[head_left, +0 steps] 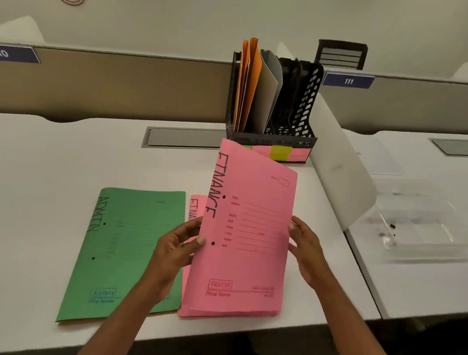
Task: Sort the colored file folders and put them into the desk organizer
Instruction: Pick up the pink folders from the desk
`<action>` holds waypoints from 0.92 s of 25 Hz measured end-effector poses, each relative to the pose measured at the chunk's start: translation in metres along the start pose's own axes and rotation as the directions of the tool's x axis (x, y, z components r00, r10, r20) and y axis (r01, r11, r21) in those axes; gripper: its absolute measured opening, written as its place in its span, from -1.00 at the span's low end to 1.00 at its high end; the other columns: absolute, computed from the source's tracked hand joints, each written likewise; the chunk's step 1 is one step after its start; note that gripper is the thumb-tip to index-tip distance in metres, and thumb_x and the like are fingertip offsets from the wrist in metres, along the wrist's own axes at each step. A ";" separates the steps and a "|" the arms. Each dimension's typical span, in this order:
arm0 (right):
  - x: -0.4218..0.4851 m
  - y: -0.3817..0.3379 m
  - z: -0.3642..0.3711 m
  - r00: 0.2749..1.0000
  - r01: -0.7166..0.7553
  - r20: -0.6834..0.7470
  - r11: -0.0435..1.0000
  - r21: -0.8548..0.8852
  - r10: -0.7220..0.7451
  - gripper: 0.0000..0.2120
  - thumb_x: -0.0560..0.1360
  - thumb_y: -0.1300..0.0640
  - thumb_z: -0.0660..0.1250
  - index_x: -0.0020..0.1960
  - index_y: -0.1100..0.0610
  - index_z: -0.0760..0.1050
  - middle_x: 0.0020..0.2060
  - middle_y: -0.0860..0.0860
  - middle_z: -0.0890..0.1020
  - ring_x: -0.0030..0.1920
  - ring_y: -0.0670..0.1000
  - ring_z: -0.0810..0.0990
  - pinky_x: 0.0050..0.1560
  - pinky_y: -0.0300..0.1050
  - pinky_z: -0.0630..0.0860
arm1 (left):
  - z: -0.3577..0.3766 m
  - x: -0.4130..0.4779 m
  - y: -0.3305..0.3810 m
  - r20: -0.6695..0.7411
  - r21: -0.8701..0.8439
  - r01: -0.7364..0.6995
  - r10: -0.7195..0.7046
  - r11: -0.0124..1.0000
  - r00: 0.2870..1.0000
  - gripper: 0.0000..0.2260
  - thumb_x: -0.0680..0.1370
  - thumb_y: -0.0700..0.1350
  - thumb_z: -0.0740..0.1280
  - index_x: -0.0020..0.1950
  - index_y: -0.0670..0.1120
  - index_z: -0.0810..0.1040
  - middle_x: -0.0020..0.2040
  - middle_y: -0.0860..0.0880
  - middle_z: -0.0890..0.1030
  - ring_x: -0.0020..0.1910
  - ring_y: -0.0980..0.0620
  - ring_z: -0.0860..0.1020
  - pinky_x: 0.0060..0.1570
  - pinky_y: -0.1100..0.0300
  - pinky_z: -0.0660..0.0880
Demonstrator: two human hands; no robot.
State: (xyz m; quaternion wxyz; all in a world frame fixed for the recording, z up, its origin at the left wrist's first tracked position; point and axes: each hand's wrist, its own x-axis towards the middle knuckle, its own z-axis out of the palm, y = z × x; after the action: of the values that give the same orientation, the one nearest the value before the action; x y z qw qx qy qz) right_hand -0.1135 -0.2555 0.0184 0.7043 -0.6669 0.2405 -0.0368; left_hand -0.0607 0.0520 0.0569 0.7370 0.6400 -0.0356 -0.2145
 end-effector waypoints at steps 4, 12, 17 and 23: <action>-0.010 -0.039 -0.015 0.996 -0.054 0.083 0.986 0.156 0.042 -0.68 0.71 0.09 0.15 0.41 0.06 0.50 0.26 0.04 0.66 0.30 0.09 0.62 0.26 0.03 0.57 | 0.006 0.018 0.015 0.040 0.064 0.015 -0.017 0.998 0.999 -0.72 0.63 -0.13 0.32 0.32 0.10 0.55 0.16 0.03 0.71 0.11 -0.06 0.69 -0.05 0.10 0.65; 0.006 -0.064 -0.048 0.998 0.050 0.022 0.974 0.222 -0.056 -0.69 0.70 0.14 0.15 0.39 0.09 0.51 0.22 0.11 0.68 0.22 0.14 0.66 0.18 0.06 0.62 | 0.074 0.069 0.009 -0.002 0.441 -0.040 0.045 0.897 0.999 -0.62 0.57 0.20 0.32 0.35 0.20 0.36 0.20 0.14 0.62 -0.06 0.12 0.71 -0.08 0.01 0.69; 0.030 -0.126 -0.111 0.989 0.151 0.012 0.977 -0.149 -0.151 -0.74 0.51 0.29 0.46 0.19 0.17 0.66 0.00 0.13 0.76 0.06 0.23 0.72 0.15 0.20 0.65 | 0.104 0.134 0.023 -0.020 0.479 -0.128 0.156 0.869 0.988 -0.60 0.61 0.03 0.34 0.43 0.04 0.41 0.32 0.01 0.57 0.14 0.06 0.59 0.12 0.05 0.57; 0.065 -0.186 -0.129 0.859 0.416 -0.261 0.897 -0.148 -0.441 -0.85 0.48 0.22 0.52 0.04 0.10 0.70 -0.12 0.08 0.76 -0.04 0.19 0.73 0.04 0.12 0.69 | 0.190 0.157 0.023 0.070 0.523 -0.383 0.410 0.761 0.909 -0.51 0.56 -0.01 0.44 0.46 0.13 0.39 0.34 0.18 0.45 0.27 0.24 0.49 0.22 0.16 0.52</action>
State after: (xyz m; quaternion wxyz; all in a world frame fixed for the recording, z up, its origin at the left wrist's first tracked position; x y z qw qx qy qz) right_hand -0.0561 -0.4186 0.1785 0.6063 -0.7209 0.1871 -0.2789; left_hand 0.0259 -0.1792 0.0782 0.5626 0.7995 -0.2093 -0.0198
